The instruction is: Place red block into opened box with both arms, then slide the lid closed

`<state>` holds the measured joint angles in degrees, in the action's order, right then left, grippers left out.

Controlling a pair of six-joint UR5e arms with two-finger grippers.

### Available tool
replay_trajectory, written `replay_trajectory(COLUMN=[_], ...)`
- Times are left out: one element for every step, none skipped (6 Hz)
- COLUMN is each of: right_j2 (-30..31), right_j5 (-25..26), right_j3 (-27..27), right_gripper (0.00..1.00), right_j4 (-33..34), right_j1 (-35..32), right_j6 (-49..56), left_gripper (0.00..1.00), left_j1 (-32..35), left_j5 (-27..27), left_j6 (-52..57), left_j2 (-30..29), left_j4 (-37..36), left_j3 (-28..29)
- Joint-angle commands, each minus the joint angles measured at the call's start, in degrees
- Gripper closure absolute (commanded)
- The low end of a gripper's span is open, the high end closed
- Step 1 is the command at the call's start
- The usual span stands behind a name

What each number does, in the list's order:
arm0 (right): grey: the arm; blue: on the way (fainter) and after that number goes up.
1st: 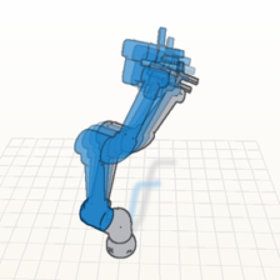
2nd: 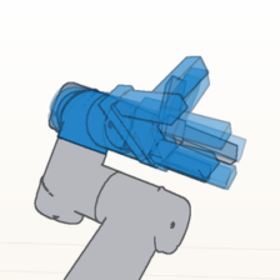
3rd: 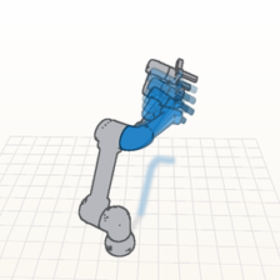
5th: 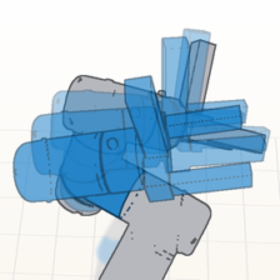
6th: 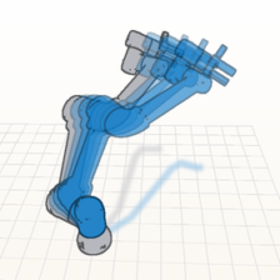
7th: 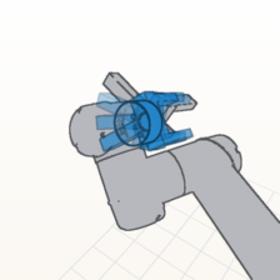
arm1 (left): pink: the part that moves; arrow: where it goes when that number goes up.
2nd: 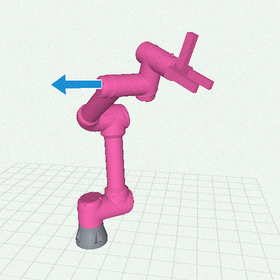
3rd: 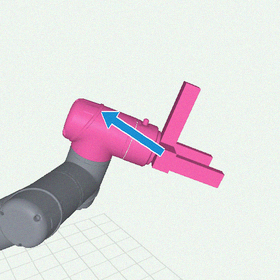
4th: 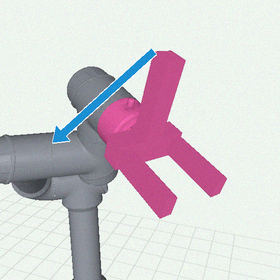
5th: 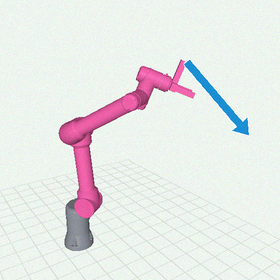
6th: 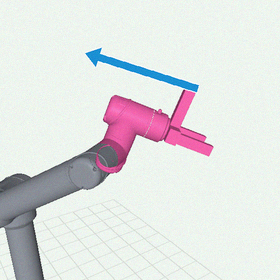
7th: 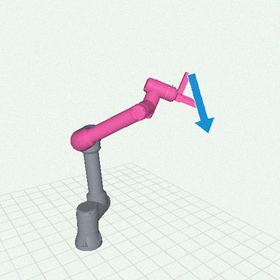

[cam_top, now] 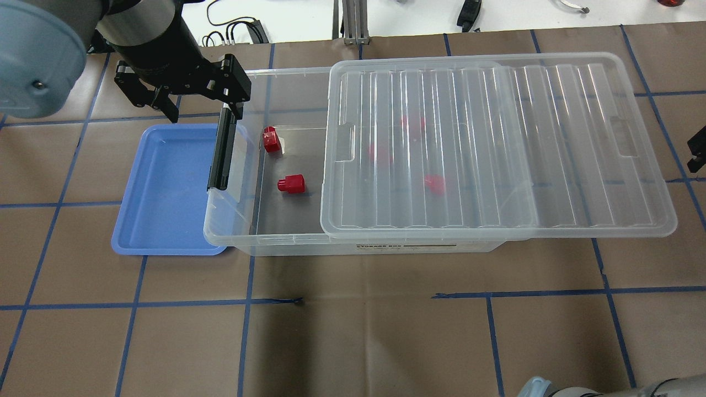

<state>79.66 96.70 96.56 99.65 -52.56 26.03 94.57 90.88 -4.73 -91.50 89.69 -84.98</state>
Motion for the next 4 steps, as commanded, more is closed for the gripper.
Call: replay_trajectory(right_j2=[0.1, 0.8, 1.1, 1.2], right_j5=[-1.3, -2.1, -2.1, -2.2], right_j3=[1.3, 2.7, 2.7, 2.8], right_gripper=[0.0, 0.0, 0.0, 0.0], right_j4=[-0.3, -0.2, -0.2, -0.2], right_j1=[-0.6, -1.3, -2.6, -3.4], right_j6=[-3.4, -3.5, -5.6, -5.9], left_gripper=[0.02, 0.02, 0.02, 0.02], left_j1=[0.0, 0.0, 0.0, 0.0], left_j5=[0.0, 0.0, 0.0, 0.0], left_j6=[0.2, 0.2, 0.3, 0.3], left_j2=[0.0, 0.0, 0.0, 0.0], left_j4=[0.0, 0.0, 0.0, 0.0], left_j3=[0.0, 0.0, 0.0, 0.0])
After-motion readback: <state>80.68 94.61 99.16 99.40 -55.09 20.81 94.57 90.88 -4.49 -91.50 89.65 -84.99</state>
